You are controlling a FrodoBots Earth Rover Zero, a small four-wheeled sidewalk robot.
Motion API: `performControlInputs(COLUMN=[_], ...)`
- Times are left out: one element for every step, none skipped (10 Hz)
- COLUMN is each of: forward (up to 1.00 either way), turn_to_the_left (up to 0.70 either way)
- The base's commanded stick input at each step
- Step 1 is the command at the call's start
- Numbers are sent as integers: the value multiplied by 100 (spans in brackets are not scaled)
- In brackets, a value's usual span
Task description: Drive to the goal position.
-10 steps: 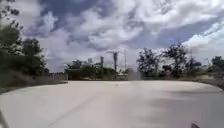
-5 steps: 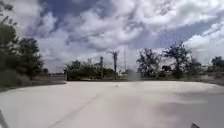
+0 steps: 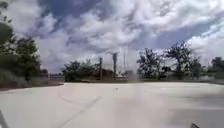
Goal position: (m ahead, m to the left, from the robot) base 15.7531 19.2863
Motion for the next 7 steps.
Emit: performControlInputs(forward=[69, 69, 69, 69, 69, 69, 69], turn_to_the_left=[1, 1, 1, 1, 1, 1, 1])
